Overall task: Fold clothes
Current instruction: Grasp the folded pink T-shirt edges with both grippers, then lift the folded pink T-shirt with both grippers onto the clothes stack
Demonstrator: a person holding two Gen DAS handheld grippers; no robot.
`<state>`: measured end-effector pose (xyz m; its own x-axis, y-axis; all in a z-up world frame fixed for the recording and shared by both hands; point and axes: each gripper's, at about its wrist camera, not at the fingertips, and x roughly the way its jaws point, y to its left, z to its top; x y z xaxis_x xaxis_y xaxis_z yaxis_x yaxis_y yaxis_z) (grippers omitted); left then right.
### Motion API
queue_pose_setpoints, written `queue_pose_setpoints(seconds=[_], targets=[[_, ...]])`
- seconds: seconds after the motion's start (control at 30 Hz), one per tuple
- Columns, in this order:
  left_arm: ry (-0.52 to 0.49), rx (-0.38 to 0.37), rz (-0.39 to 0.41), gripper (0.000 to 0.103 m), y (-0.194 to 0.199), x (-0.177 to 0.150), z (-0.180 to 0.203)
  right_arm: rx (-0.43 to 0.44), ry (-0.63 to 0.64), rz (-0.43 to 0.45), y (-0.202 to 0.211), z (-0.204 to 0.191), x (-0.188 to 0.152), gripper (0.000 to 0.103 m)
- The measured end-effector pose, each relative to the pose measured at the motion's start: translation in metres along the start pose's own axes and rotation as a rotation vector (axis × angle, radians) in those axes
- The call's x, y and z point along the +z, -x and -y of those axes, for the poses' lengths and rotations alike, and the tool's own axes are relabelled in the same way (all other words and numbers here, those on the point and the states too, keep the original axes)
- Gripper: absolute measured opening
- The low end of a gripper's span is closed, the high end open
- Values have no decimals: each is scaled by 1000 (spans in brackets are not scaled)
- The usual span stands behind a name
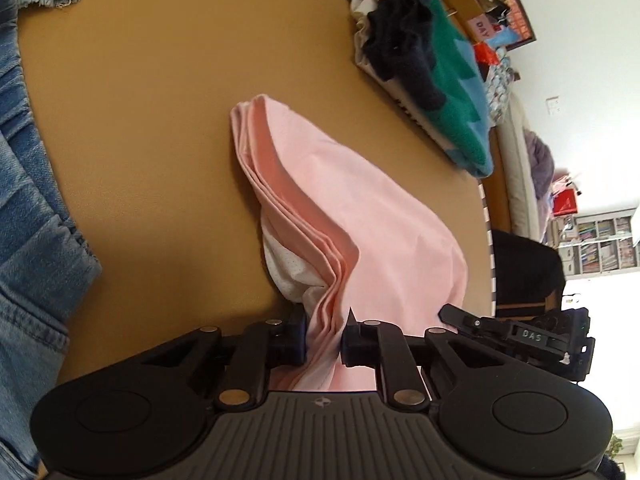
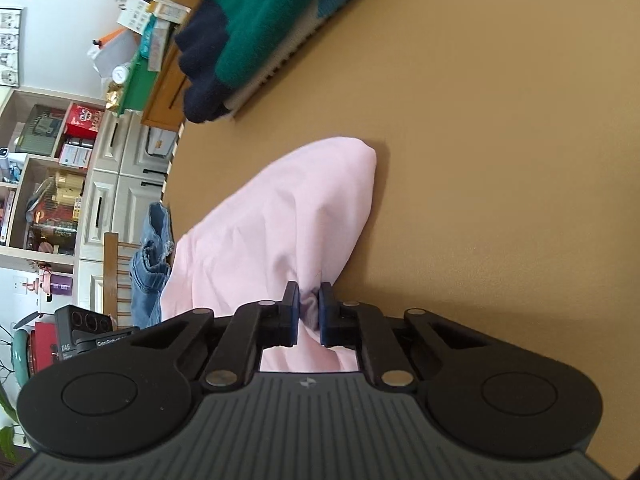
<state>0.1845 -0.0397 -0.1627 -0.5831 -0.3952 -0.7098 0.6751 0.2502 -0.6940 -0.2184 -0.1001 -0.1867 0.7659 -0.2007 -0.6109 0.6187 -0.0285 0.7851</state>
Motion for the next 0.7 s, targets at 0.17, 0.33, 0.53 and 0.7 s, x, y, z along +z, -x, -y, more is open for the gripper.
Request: queue_pose_setpoints(seconds=[0.17, 0.33, 0.53, 0.7], targets=[[3, -74, 56, 16, 21, -5, 13, 70, -23, 41, 19, -9, 8, 6], [-12, -109, 104, 16, 34, 1, 40, 132, 5, 85, 41, -32, 28, 6], [-56, -138, 172, 16, 57, 29, 92, 189, 74, 120, 70, -69, 73, 6], [-135, -159, 267, 16, 65, 86, 164, 217, 176, 177, 106, -121, 142, 6]])
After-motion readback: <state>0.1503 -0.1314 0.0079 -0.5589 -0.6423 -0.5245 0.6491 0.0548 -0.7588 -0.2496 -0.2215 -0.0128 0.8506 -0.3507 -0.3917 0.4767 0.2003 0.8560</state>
